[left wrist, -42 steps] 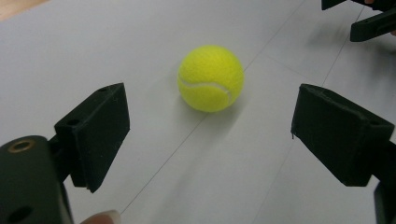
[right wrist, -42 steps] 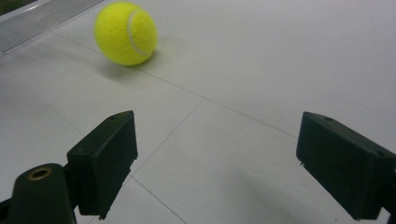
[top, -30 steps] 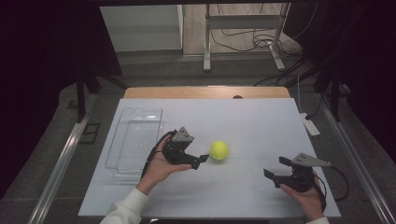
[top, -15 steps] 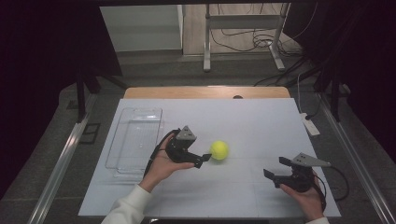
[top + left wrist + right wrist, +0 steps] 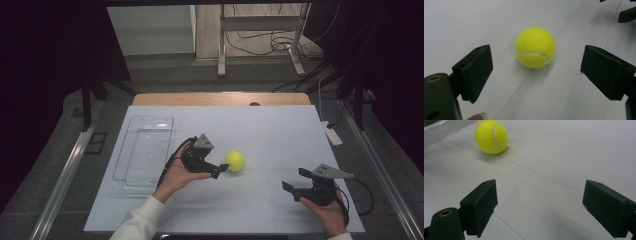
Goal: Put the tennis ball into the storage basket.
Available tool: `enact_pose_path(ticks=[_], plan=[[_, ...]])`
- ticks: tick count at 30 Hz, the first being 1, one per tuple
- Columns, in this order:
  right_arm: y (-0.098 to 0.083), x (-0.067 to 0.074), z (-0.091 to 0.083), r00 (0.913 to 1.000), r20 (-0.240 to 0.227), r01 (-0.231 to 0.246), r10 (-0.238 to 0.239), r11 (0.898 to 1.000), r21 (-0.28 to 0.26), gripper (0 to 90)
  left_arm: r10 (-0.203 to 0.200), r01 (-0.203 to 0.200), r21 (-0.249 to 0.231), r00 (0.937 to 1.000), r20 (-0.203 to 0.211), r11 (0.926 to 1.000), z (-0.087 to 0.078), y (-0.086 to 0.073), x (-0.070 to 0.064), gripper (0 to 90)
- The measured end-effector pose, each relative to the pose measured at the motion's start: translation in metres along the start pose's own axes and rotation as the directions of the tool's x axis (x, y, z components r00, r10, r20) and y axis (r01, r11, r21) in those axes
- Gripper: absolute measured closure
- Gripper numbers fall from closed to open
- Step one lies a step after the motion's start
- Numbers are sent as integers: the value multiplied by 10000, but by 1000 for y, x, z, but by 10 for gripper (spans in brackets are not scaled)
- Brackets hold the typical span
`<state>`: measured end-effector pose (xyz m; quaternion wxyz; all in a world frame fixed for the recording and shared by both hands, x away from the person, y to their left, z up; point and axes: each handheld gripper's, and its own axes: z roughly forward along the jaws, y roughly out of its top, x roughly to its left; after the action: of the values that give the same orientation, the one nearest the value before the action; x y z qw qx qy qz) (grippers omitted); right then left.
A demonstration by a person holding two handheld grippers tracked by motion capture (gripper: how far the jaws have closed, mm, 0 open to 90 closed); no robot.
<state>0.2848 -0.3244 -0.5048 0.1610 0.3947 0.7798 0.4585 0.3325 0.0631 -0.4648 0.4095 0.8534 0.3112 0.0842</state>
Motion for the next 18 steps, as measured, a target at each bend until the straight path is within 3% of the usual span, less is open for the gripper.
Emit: enact_pose_path(ticks=[18], plan=[[0, -1, -1, 10000, 43, -61, 61, 10000, -41, 130, 212, -213, 206, 9998, 58, 9996, 15, 13, -4, 101]])
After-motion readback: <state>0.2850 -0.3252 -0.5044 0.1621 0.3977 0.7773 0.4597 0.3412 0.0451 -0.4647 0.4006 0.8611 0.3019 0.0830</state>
